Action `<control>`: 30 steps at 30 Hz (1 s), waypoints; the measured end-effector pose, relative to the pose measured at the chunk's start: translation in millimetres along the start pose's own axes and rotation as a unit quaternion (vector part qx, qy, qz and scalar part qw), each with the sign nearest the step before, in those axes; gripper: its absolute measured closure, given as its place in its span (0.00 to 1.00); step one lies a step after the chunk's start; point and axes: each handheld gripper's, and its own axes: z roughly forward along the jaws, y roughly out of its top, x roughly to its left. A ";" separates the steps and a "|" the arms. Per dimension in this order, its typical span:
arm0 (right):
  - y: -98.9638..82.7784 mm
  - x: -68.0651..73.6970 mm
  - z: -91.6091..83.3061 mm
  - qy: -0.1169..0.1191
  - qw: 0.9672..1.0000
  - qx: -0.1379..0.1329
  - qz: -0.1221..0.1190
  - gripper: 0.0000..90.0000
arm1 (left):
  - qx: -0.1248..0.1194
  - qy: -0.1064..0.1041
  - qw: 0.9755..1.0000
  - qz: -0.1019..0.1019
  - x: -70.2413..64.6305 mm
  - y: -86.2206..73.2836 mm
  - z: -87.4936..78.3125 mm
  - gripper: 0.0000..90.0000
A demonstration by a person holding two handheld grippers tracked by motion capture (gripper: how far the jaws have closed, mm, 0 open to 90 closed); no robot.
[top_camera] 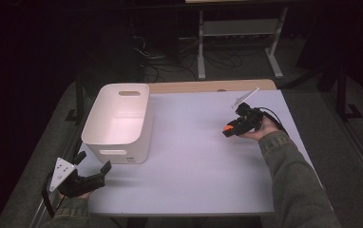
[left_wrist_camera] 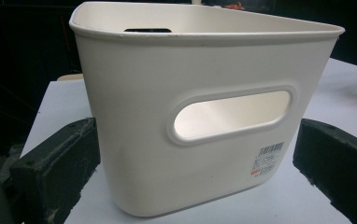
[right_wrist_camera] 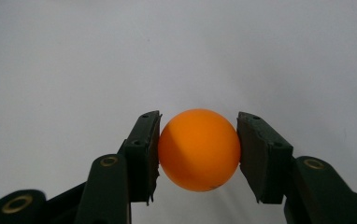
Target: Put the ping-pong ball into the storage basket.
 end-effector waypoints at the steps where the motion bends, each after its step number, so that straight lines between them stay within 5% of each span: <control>1: 1.8 0.8 -1.3 0.000 1.000 0.000 -0.002 0.56 | 0.000 0.000 1.000 0.000 0.0 0.0 0.0 0.00; 30: 41.2 22.8 -19.0 0.004 0.999 -0.020 -0.049 0.56 | -0.001 -0.001 1.000 -0.001 0.1 0.3 0.1 0.00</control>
